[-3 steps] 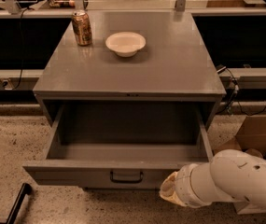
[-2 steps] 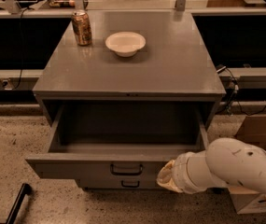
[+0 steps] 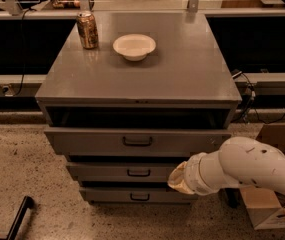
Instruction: Close top drawer
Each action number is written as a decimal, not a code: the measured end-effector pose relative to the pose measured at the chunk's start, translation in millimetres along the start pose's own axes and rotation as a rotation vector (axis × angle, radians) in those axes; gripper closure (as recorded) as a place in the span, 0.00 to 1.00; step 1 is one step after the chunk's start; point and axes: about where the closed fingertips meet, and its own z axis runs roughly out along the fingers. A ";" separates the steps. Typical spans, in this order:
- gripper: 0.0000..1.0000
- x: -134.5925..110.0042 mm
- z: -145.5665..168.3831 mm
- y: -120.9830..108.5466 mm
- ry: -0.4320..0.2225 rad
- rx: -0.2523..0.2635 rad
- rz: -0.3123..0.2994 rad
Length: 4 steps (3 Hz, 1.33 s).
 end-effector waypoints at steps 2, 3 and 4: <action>1.00 -15.7 -8.8 -37.3 -0.018 0.101 -0.078; 1.00 -26.9 -2.4 -85.0 -0.030 0.165 -0.121; 1.00 -28.6 13.7 -119.2 -0.031 0.191 -0.128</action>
Offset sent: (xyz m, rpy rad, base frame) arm 0.0963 -0.0054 0.0475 -0.0417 -0.2683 0.0345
